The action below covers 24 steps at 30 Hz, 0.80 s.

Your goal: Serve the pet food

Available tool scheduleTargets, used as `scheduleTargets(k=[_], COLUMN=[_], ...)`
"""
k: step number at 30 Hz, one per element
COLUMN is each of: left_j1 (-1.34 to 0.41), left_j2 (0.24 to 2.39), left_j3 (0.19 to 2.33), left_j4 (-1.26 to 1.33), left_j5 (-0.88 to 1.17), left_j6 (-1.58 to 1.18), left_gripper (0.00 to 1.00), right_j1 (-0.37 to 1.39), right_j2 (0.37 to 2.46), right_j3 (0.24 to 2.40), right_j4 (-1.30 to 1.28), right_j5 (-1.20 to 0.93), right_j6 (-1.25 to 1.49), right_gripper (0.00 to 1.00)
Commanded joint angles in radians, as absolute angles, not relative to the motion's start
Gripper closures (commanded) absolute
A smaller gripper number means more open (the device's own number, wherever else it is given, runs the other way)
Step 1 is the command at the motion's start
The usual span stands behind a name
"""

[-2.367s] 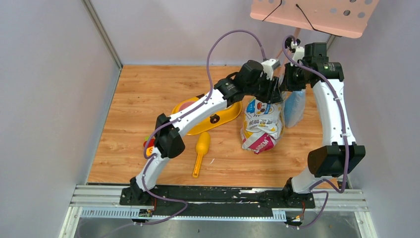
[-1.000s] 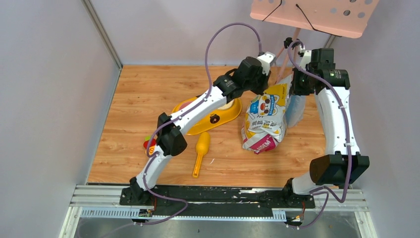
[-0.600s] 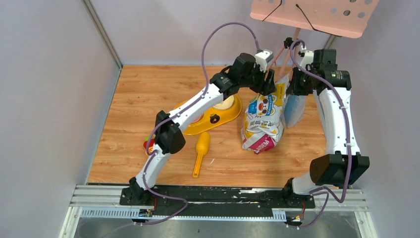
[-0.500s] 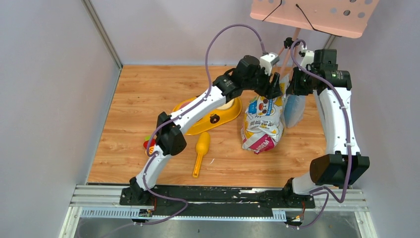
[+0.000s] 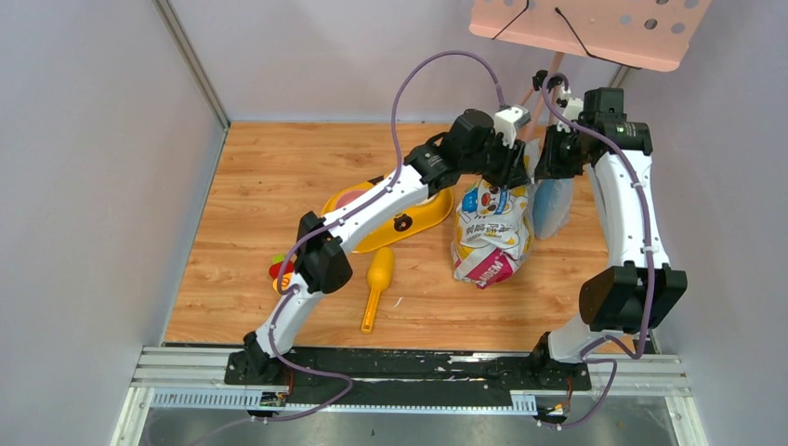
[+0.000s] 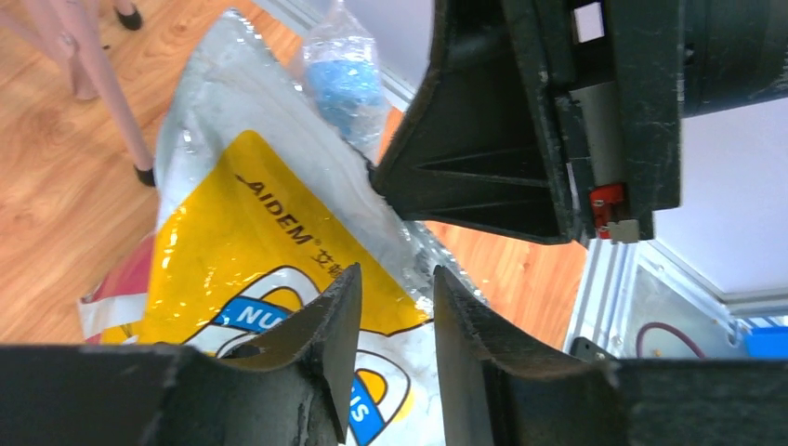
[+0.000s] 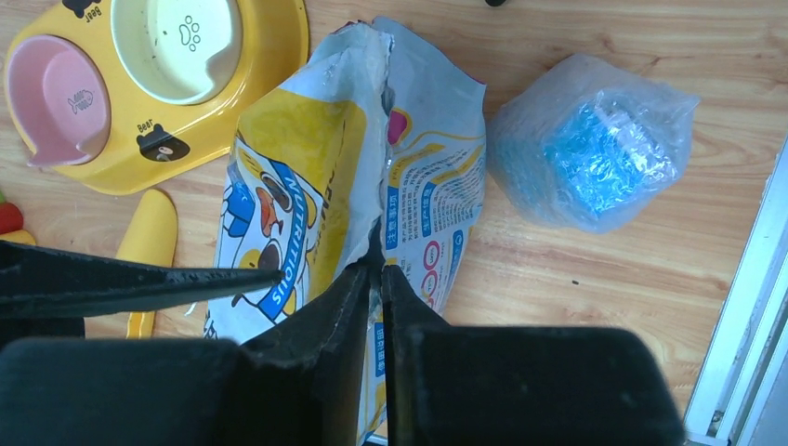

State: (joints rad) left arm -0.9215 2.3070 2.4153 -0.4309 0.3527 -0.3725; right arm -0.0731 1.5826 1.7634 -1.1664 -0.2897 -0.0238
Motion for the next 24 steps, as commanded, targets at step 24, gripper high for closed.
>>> scheduleTargets(k=[24], left_j1=[-0.861], left_j2=[2.174], left_j3=[2.35], left_j4=[-0.52], left_j5=[0.245], left_j6=[-0.392], left_gripper=[0.34], right_j1=[-0.064], right_j2=[1.641], right_j3=[1.804], right_j4=[-1.214], right_j5=[-0.379], right_j6=[0.059], right_gripper=[0.48])
